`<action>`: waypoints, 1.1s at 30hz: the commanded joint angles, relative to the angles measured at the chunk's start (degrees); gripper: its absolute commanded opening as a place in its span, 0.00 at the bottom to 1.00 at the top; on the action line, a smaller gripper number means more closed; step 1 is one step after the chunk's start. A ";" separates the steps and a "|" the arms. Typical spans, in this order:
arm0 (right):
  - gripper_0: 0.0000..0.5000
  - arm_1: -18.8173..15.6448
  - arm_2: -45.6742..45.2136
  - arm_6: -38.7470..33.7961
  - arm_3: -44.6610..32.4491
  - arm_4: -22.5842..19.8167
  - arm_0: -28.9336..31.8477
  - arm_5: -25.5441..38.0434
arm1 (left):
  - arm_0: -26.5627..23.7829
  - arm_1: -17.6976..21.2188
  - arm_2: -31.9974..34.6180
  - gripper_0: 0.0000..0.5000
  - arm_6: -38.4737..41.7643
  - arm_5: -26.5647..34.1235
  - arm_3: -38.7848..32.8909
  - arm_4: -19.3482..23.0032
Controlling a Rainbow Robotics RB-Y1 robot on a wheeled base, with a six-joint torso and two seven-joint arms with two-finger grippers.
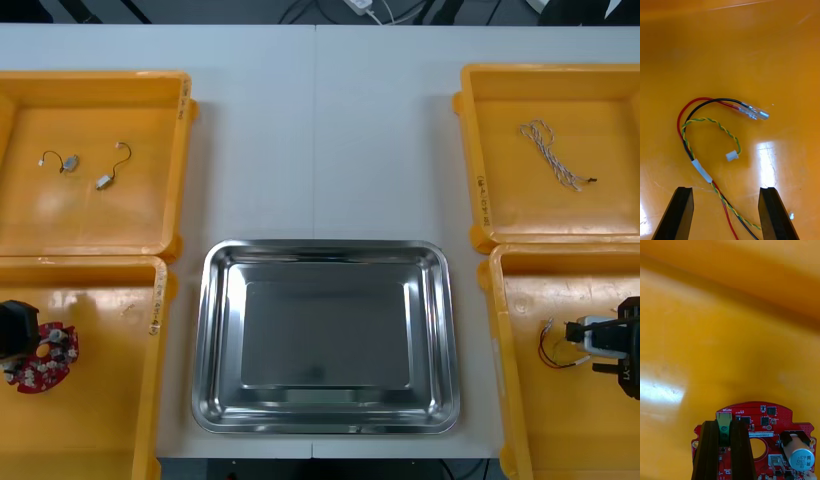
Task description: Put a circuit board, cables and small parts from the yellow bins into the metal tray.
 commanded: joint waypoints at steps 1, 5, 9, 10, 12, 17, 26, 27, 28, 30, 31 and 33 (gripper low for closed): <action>1.00 -2.26 2.02 0.68 -0.07 0.93 -0.08 -0.61 | -3.04 4.65 1.69 0.00 1.48 1.57 -2.14 1.54; 1.00 -2.26 3.78 0.68 0.19 1.37 -0.88 -2.01 | -4.10 6.23 1.77 0.00 1.48 3.24 -3.46 2.33; 1.00 -2.26 5.45 0.68 1.69 1.46 -1.84 -3.51 | -5.68 7.55 2.04 0.00 1.56 6.14 -5.31 3.73; 1.00 -2.17 5.62 0.68 1.86 1.55 -1.93 -3.68 | -5.85 7.81 2.21 0.00 1.56 6.41 -5.48 4.09; 1.00 -2.26 5.98 0.68 2.30 1.64 -2.37 -3.95 | -6.38 8.60 2.92 0.00 1.65 7.11 -6.19 6.28; 1.00 -2.17 6.15 0.68 2.39 1.90 -2.37 -3.95 | -7.79 10.80 3.18 0.00 1.83 8.87 -7.94 8.39; 1.00 -2.17 8.00 0.68 3.18 2.25 -2.63 -5.44 | -13.85 14.58 1.95 0.00 2.18 14.58 -10.32 12.08; 1.00 -2.26 8.08 0.68 3.18 2.25 -2.63 -5.62 | -15.08 14.84 1.25 0.00 2.36 15.46 -10.76 12.17; 1.00 -2.17 8.17 0.68 3.18 2.34 -2.63 -5.70 | -16.14 14.84 0.54 0.00 2.53 16.16 -11.02 12.08; 1.00 -2.17 8.17 0.68 3.18 2.43 -2.63 -5.70 | -17.81 14.84 -0.69 0.00 2.97 16.96 -11.20 12.08; 1.00 -2.26 8.17 0.68 3.18 2.43 -2.63 -5.70 | -18.77 14.84 -1.48 0.00 3.32 17.39 -11.20 12.08; 0.85 -2.17 8.17 0.68 3.18 2.43 -2.63 -5.70 | -20.36 15.02 -2.88 0.00 3.85 18.01 -11.11 12.08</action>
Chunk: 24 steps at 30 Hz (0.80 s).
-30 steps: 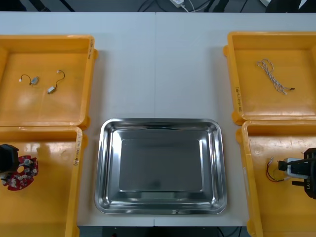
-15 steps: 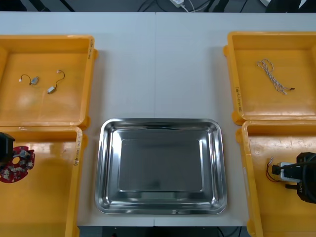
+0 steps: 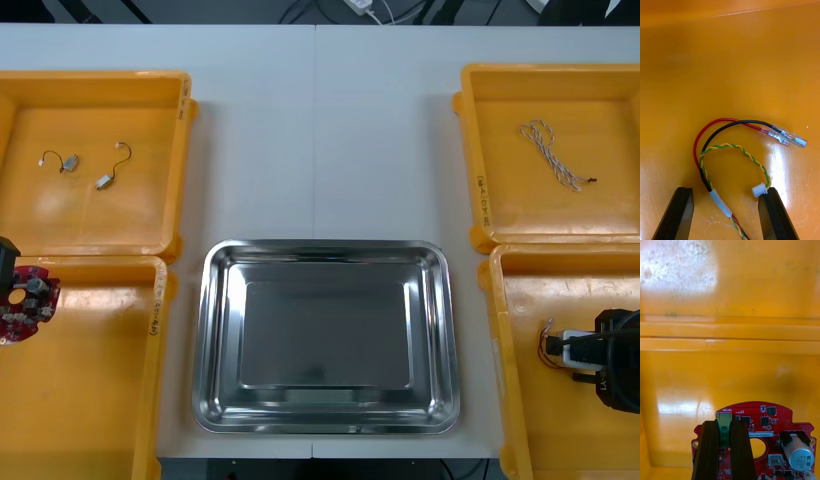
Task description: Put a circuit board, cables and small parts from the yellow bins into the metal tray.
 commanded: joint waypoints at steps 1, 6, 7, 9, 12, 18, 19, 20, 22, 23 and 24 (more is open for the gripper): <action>0.62 -2.09 1.34 0.68 0.66 0.54 -0.94 -0.70 | -6.22 3.08 -4.04 0.00 4.20 1.72 -1.56 0.48; 0.15 -2.09 1.34 0.68 1.27 0.11 -0.94 -0.70 | -10.00 3.17 -6.86 0.00 5.52 1.72 -1.56 0.39; 0.04 -2.00 1.34 0.68 1.36 0.11 -0.85 -0.70 | -10.79 3.08 -7.38 0.00 5.87 1.72 -1.56 0.39; 0.00 -2.00 1.34 0.68 1.36 0.02 -0.94 -0.70 | -11.94 2.82 -8.26 0.00 6.40 1.72 -1.56 0.39; 0.00 -2.09 1.34 0.68 1.45 0.02 -0.94 -0.88 | -13.26 2.11 -9.49 0.00 7.36 1.72 -1.56 0.30; 0.00 -2.09 1.34 0.68 1.36 -0.25 -1.11 -1.05 | -16.51 0.53 -12.66 0.00 9.30 1.72 -1.65 -0.31; 0.00 -2.00 1.34 0.68 1.36 -0.33 -1.20 -1.05 | -17.21 0.09 -13.10 0.00 9.65 1.72 -1.65 -0.49; 0.00 -2.00 1.34 0.68 1.36 -0.51 -1.38 -1.05 | -17.74 -0.52 -13.62 0.00 10.00 1.72 -1.56 -0.75; 0.00 -2.00 1.34 0.68 1.19 -0.51 -1.73 -1.05 | -18.53 -1.32 -13.97 0.00 10.62 1.72 -1.65 -0.84; 0.00 -2.09 1.17 0.68 1.01 -0.69 -1.91 -1.05 | -19.06 -1.93 -14.15 0.00 10.97 1.72 -1.56 -0.84; 0.00 -2.09 1.17 0.68 0.92 -0.86 -1.99 -0.97 | -19.32 -2.19 -14.33 0.00 11.14 1.72 -1.65 -0.84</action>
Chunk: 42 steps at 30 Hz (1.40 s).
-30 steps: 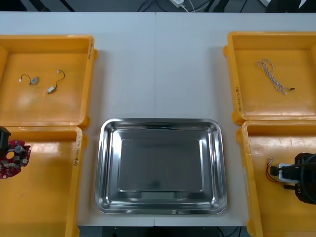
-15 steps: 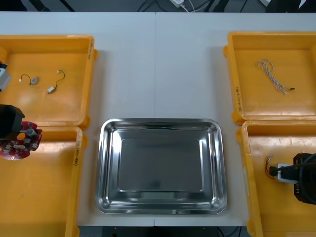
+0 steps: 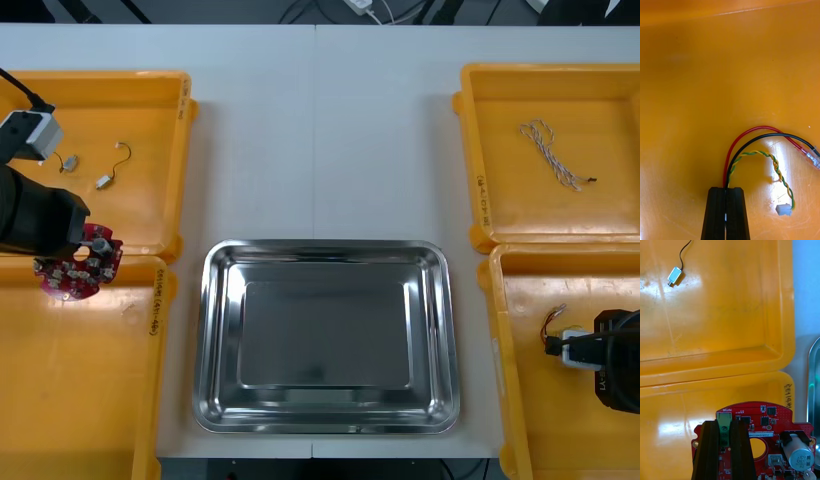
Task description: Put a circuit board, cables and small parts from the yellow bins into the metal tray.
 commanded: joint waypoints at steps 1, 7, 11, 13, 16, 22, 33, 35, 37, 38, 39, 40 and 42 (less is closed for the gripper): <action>0.00 -1.99 0.49 0.68 0.23 -0.63 -2.20 -0.21 | -4.25 -2.61 -1.28 0.00 5.64 0.47 -1.60 -0.85; 0.00 -1.99 -3.55 0.68 -2.58 -1.51 -4.48 8.66 | -6.27 -6.66 -4.62 0.00 6.52 0.47 -2.74 -5.59; 0.00 -1.91 -6.63 0.68 -4.96 -2.30 -6.24 16.48 | -6.62 -9.64 -8.22 0.00 7.40 0.47 -3.09 -10.07; 0.00 -1.91 -7.33 0.68 -5.57 -2.57 -6.77 18.51 | -6.79 -10.70 -10.16 0.00 7.75 0.47 -3.18 -12.01; 0.00 -1.91 -8.83 0.68 -6.54 -3.18 -7.38 21.49 | -7.06 -12.10 -12.71 0.00 8.45 0.47 -3.18 -14.82; 0.00 -1.99 -12.26 0.68 -7.86 -4.41 -9.23 28.88 | -7.06 -15.36 -16.93 0.00 10.03 0.47 -3.27 -18.69; 0.00 -1.99 -17.44 -6.58 -12.87 -6.43 -14.15 42.85 | -6.79 -21.51 -26.07 0.00 13.02 0.47 -3.27 -28.00; 0.00 -1.99 -18.41 -8.34 -13.66 -6.96 -14.77 44.70 | -6.62 -22.39 -27.56 0.00 13.55 0.47 -3.27 -29.24; 0.00 -1.99 -19.55 -10.01 -14.18 -7.93 -15.03 46.28 | -6.27 -23.18 -29.14 0.00 14.07 0.47 -3.27 -30.64; 0.00 -1.99 -20.52 -11.41 -14.36 -8.81 -15.21 47.25 | -6.00 -23.71 -30.29 0.00 14.51 0.47 -3.27 -31.70; 0.00 -1.99 -21.40 -12.47 -14.45 -9.69 -15.21 47.95 | -5.65 -24.23 -31.25 0.00 14.78 0.47 -3.27 -32.57; 0.00 -1.99 -21.75 -12.82 -14.45 -10.13 -15.29 48.30 | -5.48 -24.41 -31.60 0.00 14.95 0.47 -3.27 -33.01; 0.00 -2.08 -23.07 -14.23 -14.45 -11.88 -15.73 49.36 | -4.51 -25.02 -33.19 0.00 15.48 0.47 -3.53 -34.68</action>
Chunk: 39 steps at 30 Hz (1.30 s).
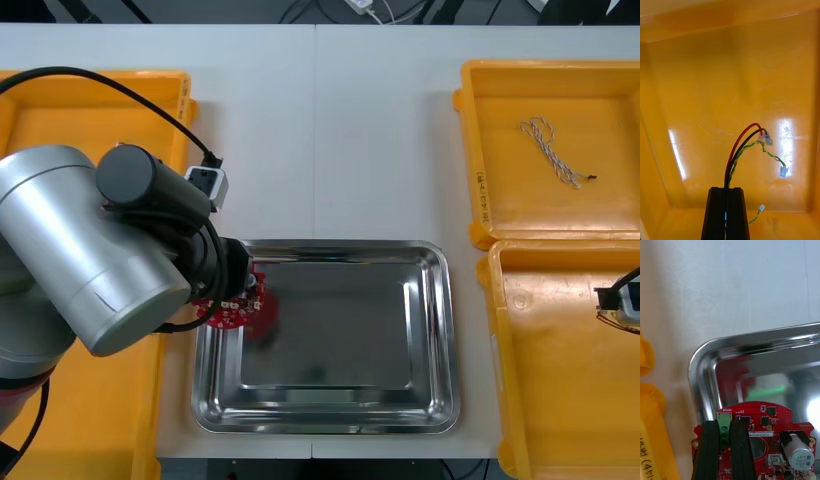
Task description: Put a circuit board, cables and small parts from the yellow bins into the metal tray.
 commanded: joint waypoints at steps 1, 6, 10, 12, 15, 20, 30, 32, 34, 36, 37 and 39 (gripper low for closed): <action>0.00 -2.00 -5.12 -3.84 -1.48 -3.43 -1.88 2.15 | 0.65 -2.89 -4.16 0.00 7.70 0.38 -2.41 -3.87; 0.00 -2.44 -7.23 -4.63 -1.48 -4.31 -2.76 3.21 | 2.93 -3.68 -7.50 0.00 8.49 0.38 -3.64 -7.65; 0.00 -2.44 -8.46 -5.60 -1.39 -4.75 -3.55 4.09 | 4.52 -4.03 -9.96 0.00 9.11 0.38 -4.35 -10.20; 0.00 -2.35 -8.64 -6.04 -1.39 -4.84 -4.07 4.53 | 5.57 -4.38 -11.37 0.00 9.37 0.38 -4.43 -12.05; 0.00 -2.35 -8.64 -6.48 -1.39 -5.01 -4.87 4.79 | 6.89 -4.65 -13.30 0.00 9.72 0.38 -4.35 -14.86; 0.00 -2.35 -8.64 -7.62 -0.77 -5.63 -6.62 5.93 | 9.17 -4.65 -14.18 0.00 10.25 0.38 -4.35 -16.18; 0.00 -2.26 -7.41 -9.73 0.02 -7.38 -8.65 6.11 | 11.37 -4.65 -15.15 0.00 11.74 -2.39 -4.35 -17.14; 0.00 -2.26 -7.14 -10.17 0.02 -7.74 -8.82 6.02 | 11.90 -4.65 -15.15 0.00 12.18 -3.27 -4.26 -17.06; 0.00 -2.35 -6.44 -10.79 0.10 -8.18 -9.08 5.84 | 12.43 -4.56 -15.33 0.00 12.27 -3.97 -4.17 -17.06; 0.00 -2.26 -6.09 -11.22 0.02 -8.53 -9.35 5.67 | 12.78 -4.47 -15.59 0.00 12.36 -4.32 -4.17 -17.14; 0.00 -2.17 -6.00 -11.49 0.02 -8.61 -9.35 5.49 | 12.95 -4.47 -15.68 0.00 12.53 -4.41 -4.17 -17.14; 0.00 -2.00 -6.00 -11.84 0.02 -8.79 -9.35 5.32 | 13.22 -4.38 -15.85 0.00 12.62 -4.41 -3.99 -17.14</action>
